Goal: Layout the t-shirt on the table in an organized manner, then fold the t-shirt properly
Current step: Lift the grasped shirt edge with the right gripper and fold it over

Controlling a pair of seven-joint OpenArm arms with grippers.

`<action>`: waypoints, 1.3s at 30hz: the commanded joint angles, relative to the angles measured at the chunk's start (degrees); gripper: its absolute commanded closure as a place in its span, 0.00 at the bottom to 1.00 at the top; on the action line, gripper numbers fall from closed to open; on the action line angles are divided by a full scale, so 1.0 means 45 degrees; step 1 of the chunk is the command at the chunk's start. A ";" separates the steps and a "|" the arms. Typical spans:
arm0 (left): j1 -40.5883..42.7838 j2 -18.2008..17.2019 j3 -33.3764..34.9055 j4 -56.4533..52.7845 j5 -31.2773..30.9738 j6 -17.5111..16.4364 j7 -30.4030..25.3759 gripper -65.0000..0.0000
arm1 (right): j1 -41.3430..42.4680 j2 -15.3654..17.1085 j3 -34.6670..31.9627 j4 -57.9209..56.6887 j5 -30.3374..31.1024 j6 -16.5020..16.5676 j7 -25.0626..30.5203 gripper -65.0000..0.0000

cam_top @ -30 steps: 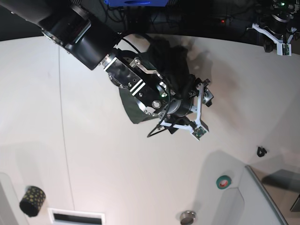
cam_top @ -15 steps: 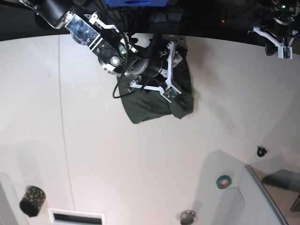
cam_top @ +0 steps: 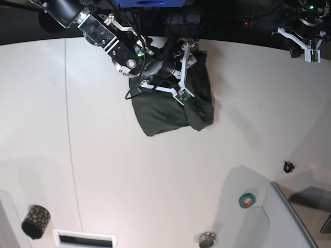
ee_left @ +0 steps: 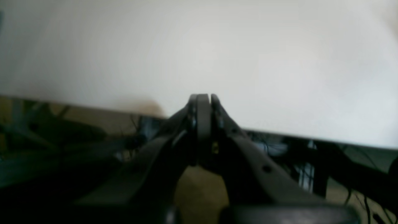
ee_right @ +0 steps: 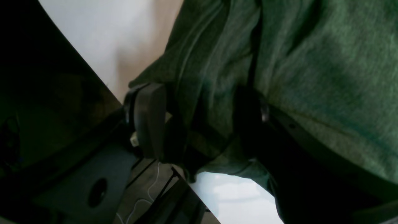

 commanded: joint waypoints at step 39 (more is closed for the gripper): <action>0.0079 -0.0331 -0.0107 0.0126 -0.0190 0.0079 -0.0292 1.00 | 0.1890 -0.1975 -0.1321 -0.1635 0.0090 0.0049 0.0107 0.99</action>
